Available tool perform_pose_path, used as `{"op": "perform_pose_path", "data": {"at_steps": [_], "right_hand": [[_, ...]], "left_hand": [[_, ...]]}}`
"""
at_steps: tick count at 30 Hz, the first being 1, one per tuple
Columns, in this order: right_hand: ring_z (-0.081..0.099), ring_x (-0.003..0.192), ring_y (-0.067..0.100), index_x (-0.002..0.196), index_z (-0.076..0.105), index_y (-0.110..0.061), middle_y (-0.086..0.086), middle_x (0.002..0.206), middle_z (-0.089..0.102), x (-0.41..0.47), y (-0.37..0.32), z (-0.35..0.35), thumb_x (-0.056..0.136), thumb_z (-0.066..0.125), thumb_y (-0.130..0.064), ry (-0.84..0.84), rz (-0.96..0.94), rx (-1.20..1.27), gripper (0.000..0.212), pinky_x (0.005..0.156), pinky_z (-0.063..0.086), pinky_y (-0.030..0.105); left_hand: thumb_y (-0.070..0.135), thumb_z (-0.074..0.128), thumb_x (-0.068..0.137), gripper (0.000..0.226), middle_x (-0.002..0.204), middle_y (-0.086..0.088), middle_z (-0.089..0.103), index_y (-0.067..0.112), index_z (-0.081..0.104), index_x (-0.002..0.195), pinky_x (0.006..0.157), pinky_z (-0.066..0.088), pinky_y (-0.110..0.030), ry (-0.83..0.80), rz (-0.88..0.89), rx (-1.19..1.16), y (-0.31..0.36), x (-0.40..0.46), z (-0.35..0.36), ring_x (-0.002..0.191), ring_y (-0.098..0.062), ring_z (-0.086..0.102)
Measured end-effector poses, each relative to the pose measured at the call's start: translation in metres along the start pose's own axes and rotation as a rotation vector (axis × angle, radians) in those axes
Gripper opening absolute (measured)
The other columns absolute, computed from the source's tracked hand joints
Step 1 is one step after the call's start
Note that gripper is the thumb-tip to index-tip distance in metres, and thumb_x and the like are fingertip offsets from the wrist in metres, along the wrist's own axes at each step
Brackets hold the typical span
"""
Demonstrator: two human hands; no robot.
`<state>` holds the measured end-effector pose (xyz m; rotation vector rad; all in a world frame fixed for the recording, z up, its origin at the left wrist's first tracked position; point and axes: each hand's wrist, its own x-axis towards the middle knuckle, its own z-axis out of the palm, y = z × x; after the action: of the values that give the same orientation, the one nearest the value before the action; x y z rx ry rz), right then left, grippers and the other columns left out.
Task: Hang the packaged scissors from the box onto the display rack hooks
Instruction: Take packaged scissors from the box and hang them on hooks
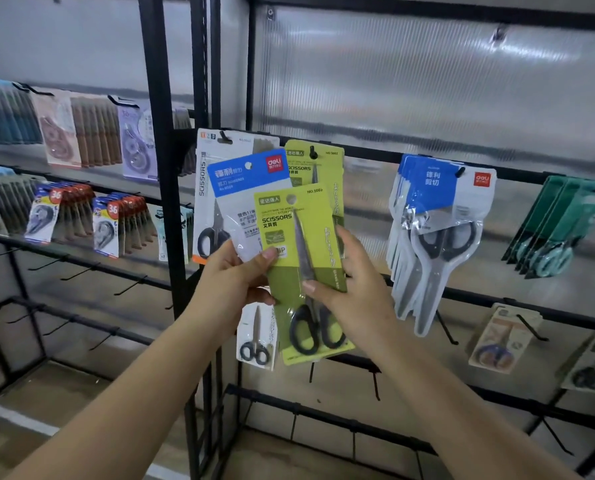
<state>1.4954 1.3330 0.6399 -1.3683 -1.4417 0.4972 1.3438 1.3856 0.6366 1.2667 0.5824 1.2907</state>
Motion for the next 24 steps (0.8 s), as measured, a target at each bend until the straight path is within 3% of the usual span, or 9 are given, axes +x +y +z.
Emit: {"op": "perform_pose_path", "data": {"at_steps": [3,5,7,11,14,18,22,24], "right_hand": [[0.056,0.114,0.006,0.142,0.029,-0.042,-0.008,0.127,0.058,0.005,-0.007,-0.001,0.082,0.069,-0.004,0.118,-0.042,0.075,0.081,0.097,0.049,0.036],[0.043,0.122,-0.004,0.142,0.031,-0.039,-0.02,0.136,0.043,0.012,-0.012,-0.004,0.085,0.064,0.001,0.187,-0.097,0.096,0.077,0.1,0.039,0.012],[0.028,0.115,-0.017,0.143,0.033,-0.034,-0.026,0.13,0.033,0.023,-0.016,-0.006,0.086,0.063,0.001,0.229,-0.103,0.107,0.073,0.087,0.024,-0.009],[0.027,0.117,-0.014,0.142,0.038,-0.025,-0.013,0.143,0.04,0.045,-0.022,-0.005,0.086,0.064,-0.001,0.25,-0.115,0.11,0.066,0.094,0.022,-0.002],[0.031,0.125,-0.006,0.141,0.041,-0.02,-0.007,0.144,0.043,0.056,-0.028,-0.004,0.087,0.065,-0.006,0.24,-0.13,0.061,0.061,0.092,0.023,-0.005],[0.029,0.138,0.01,0.144,0.036,-0.02,-0.006,0.149,0.037,0.065,-0.03,-0.004,0.09,0.062,-0.014,0.194,-0.042,0.0,0.061,0.1,0.023,0.012],[0.034,0.135,0.012,0.146,0.032,-0.019,-0.002,0.147,0.038,0.063,-0.023,-0.001,0.094,0.057,-0.018,0.17,-0.026,-0.043,0.058,0.081,0.018,-0.001],[0.045,0.119,0.011,0.145,0.034,-0.023,-0.002,0.137,0.043,0.059,-0.018,-0.001,0.095,0.055,-0.02,0.177,-0.005,-0.099,0.055,0.08,0.026,-0.003]], "left_hand": [[0.012,0.052,0.092,0.015,0.08,-0.001,0.073,0.016,0.059,0.104,0.046,0.049,-0.023,0.028,-0.017,-0.042,-0.004,0.0,0.0,0.061,-0.015,0.067],[0.014,0.052,0.092,0.014,0.079,0.0,0.073,0.016,0.059,0.104,0.047,0.05,-0.023,0.049,-0.018,-0.043,-0.007,0.0,-0.003,0.061,-0.015,0.066],[0.015,0.053,0.091,0.013,0.08,0.0,0.072,0.016,0.059,0.102,0.048,0.05,-0.023,0.062,-0.01,-0.023,-0.008,0.001,-0.006,0.061,-0.014,0.066],[0.015,0.054,0.091,0.012,0.08,0.0,0.071,0.017,0.06,0.101,0.053,0.053,-0.026,0.088,-0.02,-0.001,-0.011,0.003,-0.013,0.063,-0.014,0.066],[0.016,0.054,0.091,0.013,0.087,-0.001,0.072,0.02,0.061,0.102,0.06,0.055,-0.031,0.094,-0.017,0.019,-0.013,0.002,-0.017,0.072,-0.018,0.068],[0.013,0.054,0.091,0.011,0.085,-0.001,0.072,0.018,0.061,0.099,0.055,0.055,-0.027,0.135,0.011,-0.002,-0.013,-0.002,-0.017,0.071,-0.017,0.069],[0.01,0.053,0.092,0.014,0.093,-0.003,0.07,0.018,0.061,0.1,0.056,0.056,-0.027,0.149,0.027,-0.017,-0.008,-0.005,-0.019,0.076,-0.019,0.067],[0.01,0.053,0.092,0.014,0.094,-0.004,0.069,0.018,0.061,0.099,0.057,0.056,-0.028,0.147,0.033,-0.017,-0.006,-0.006,-0.019,0.077,-0.02,0.066]]}}
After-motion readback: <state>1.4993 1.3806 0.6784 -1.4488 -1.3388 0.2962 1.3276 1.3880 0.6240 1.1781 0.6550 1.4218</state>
